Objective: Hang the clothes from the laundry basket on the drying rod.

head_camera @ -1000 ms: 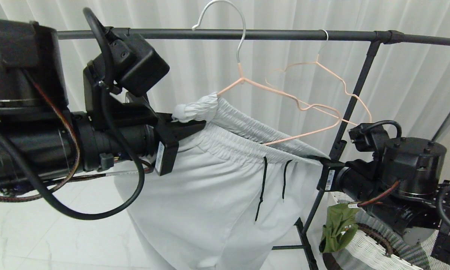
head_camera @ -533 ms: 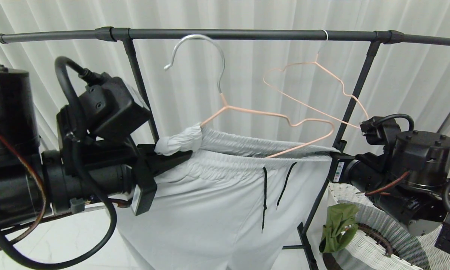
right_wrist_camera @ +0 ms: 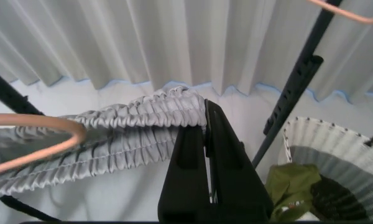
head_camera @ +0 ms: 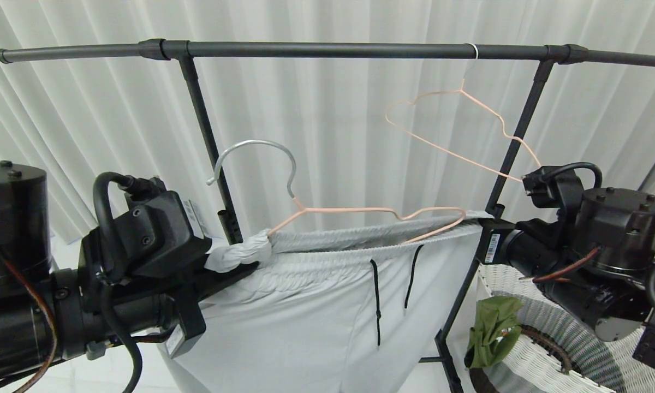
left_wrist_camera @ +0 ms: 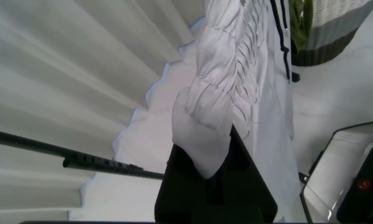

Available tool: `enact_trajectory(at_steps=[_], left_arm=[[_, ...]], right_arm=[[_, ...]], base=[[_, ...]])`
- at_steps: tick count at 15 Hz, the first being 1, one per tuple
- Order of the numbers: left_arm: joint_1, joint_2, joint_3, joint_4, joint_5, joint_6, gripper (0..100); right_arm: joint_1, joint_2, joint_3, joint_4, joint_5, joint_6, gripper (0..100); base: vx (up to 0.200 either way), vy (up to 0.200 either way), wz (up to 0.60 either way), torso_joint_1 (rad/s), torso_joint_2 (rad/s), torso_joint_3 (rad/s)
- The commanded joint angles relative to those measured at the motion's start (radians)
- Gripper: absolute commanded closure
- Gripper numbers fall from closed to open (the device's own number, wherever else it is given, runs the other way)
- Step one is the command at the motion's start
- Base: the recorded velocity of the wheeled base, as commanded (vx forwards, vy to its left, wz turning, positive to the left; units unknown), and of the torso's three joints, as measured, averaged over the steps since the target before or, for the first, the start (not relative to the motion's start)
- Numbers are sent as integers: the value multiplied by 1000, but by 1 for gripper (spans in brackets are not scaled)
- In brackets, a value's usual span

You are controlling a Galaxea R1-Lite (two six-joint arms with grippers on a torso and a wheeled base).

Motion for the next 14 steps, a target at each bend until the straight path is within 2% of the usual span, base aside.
enact_trajectory(at_steps=[1,5,9,12,14], left_arm=[[4,1,12,2,-1,2,100],[12,3,21,5,0,9,100],[31,10,15,9,0,77,100],[35,26,0,9,3,78,100],[31,52,-39,8,2,75,100]], right_arm=[[1,0,1,-10,12,-9,100],[1,-9,-2,-56,83,-95,100],[-4,-46,-16,-59,118,-138,100],[-2,-91,-18,-59,210,-239,100],[1,-106,-25,-57,244,-299,100]], base=[[0,0,0,0,0,0],[0,0,0,0,0,0],[0,0,0,0,0,0],[0,0,0,0,0,0],[0,0,0,0,0,0]])
